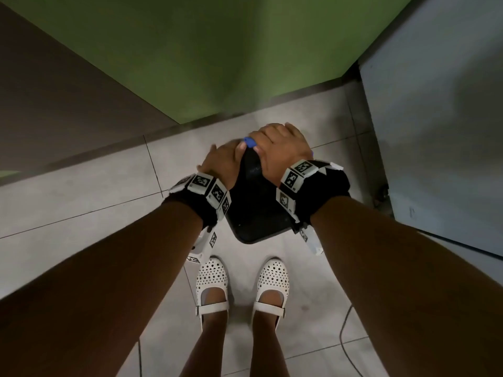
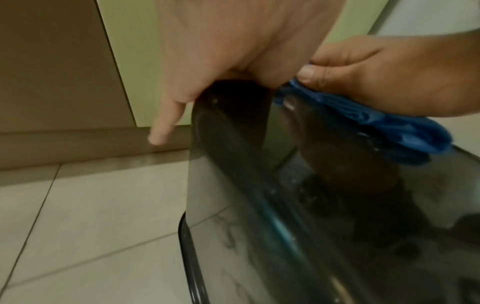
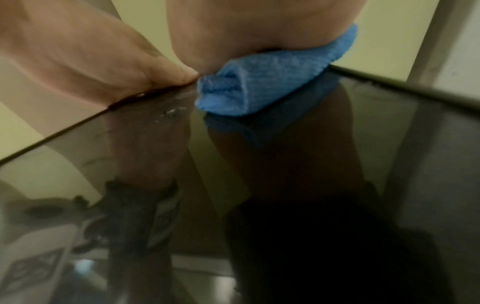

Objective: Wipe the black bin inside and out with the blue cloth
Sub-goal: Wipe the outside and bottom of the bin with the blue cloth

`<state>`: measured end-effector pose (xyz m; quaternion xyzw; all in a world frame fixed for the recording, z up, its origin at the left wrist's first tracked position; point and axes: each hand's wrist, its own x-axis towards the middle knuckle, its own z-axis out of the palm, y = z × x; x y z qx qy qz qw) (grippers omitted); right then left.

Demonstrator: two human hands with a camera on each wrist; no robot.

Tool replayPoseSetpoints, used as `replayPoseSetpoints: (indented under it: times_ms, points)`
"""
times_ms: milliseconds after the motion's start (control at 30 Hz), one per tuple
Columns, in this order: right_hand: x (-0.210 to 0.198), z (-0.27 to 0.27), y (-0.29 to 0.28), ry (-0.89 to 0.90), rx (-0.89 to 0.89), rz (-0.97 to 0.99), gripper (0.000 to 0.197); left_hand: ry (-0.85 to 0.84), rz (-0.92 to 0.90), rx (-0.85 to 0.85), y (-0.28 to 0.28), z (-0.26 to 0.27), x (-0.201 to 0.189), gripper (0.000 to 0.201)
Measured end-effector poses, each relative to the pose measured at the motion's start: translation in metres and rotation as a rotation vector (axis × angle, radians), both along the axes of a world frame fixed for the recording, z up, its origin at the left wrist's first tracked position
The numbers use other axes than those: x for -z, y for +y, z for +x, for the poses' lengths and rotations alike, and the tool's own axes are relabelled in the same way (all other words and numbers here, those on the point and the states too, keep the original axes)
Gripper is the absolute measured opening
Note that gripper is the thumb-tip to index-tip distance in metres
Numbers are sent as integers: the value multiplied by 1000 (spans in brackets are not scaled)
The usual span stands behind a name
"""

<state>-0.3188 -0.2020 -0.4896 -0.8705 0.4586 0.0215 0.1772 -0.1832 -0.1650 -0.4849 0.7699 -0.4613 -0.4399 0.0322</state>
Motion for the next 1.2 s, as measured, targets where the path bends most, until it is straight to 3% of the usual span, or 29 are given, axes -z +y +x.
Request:
replayPoseSetpoints:
  times_ms: [167,300,400,533,700,800,867,1000,1067,1133,1200]
  points:
    - [2,9,10,-71,358,-102,38,30,-48,15,2,2,-2,43]
    - [2,-10,39,-89,817,31,47,69,-48,10,0,3,-4,42]
    - [0,-14,72,-39,1005,76,52,73,-57,12,2,4,-2,43]
    - [-4,-6,61,-10,1043,91,52,65,-93,30,6,3,3,41]
    - [-10,25,12,16,600,233,48,111,-78,40,6,3,4,38]
    - [-6,26,11,11,523,142,47,124,-58,-22,6,1,1,38]
    - [-2,9,27,-42,643,63,46,115,-50,-61,6,-2,-3,39]
    - [2,-21,86,-25,1025,98,59,121,-37,-94,7,-2,-4,42]
    - [2,-17,105,-107,1239,65,58,114,-34,-99,6,-2,-6,42]
    - [4,-11,105,-215,1435,73,53,111,-29,-105,6,-4,-7,42]
    - [5,-14,90,-219,1480,120,46,117,-25,-124,6,-6,-8,43]
